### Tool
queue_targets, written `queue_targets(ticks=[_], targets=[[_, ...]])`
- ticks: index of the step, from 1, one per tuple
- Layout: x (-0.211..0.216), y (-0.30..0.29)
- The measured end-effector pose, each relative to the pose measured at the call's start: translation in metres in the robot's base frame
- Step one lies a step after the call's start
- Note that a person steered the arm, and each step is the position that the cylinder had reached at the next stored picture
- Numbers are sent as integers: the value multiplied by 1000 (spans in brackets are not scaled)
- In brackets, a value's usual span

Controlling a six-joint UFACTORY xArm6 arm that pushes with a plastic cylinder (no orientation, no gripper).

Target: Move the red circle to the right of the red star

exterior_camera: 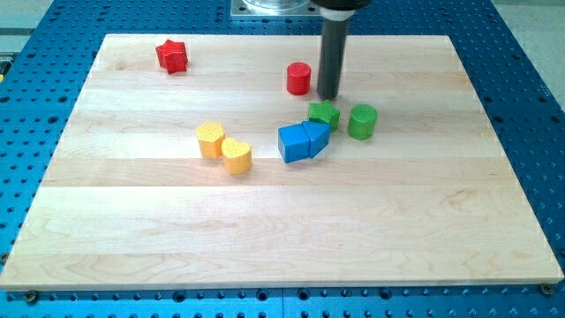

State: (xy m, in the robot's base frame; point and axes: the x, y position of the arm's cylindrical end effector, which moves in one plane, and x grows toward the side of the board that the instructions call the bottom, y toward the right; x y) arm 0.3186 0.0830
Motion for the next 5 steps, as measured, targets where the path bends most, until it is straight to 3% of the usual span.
queue_targets(ticks=[1, 2, 3, 4, 5], targets=[[-28, -74], [10, -85], [63, -40], [79, -125], [34, -160]])
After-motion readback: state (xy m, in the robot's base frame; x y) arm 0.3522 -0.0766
